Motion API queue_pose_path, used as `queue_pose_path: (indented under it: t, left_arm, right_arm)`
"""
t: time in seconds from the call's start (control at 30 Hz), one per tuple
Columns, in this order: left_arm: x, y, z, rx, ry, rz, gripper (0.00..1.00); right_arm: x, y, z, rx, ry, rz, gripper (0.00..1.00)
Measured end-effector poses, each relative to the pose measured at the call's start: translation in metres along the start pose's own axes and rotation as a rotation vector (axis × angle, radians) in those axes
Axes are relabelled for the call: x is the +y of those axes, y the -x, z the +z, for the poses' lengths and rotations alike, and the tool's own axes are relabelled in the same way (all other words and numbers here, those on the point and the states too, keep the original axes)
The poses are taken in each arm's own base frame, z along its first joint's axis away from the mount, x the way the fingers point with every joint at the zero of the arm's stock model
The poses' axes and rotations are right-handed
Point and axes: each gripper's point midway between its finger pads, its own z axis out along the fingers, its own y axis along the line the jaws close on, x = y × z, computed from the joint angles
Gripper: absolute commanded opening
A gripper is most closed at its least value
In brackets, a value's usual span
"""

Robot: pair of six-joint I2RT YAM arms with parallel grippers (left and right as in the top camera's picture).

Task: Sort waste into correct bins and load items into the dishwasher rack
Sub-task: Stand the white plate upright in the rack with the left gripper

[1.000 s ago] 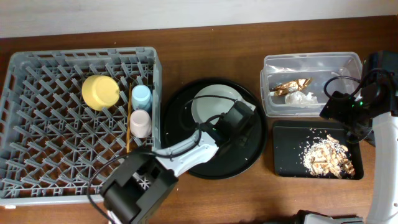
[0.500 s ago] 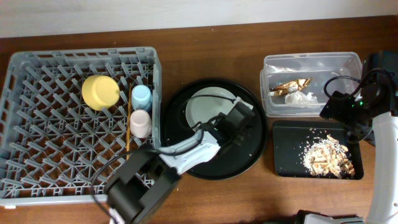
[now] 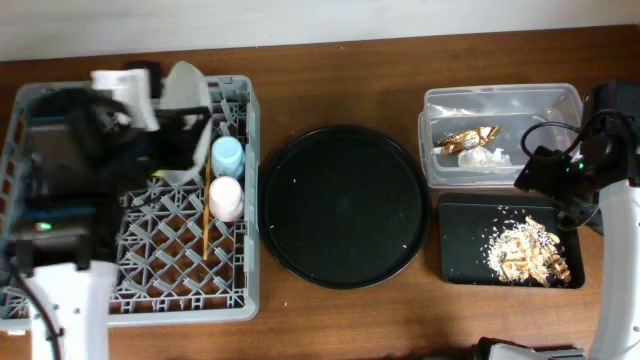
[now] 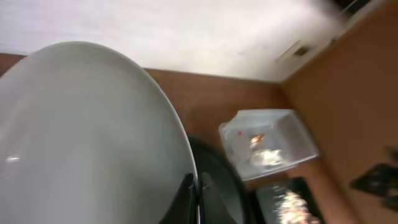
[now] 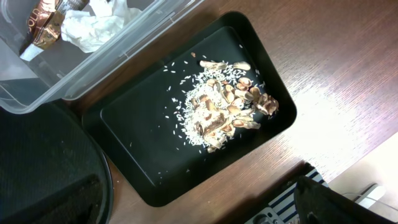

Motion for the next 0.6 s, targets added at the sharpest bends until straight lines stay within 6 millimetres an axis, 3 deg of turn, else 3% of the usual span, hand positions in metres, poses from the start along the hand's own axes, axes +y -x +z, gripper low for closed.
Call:
queue_pose_path:
  t: [0.1,0.27,0.4,0.6]
  left_arm:
    - [0.018,0.019,-0.007,-0.002,-0.256,-0.076,0.0]
    - [0.057,0.012,0.023,0.098,-0.567,-0.24,0.0]
    - [0.085,0.01,0.046,0.109,-0.618,-0.26,0.0]
    - [0.119,0.015,0.06,0.068,-0.464,-0.318,0.0]
  right_arm:
    - [0.0,0.0,0.0,0.0,-0.001,0.0,0.99]
    - [0.0,0.0,0.0,-0.001,0.0,0.001,0.99]
    - [0.0,0.0,0.0,0.0,0.0,0.0,0.99]
    - [0.0,0.0,0.0,0.0,0.0,0.001,0.99]
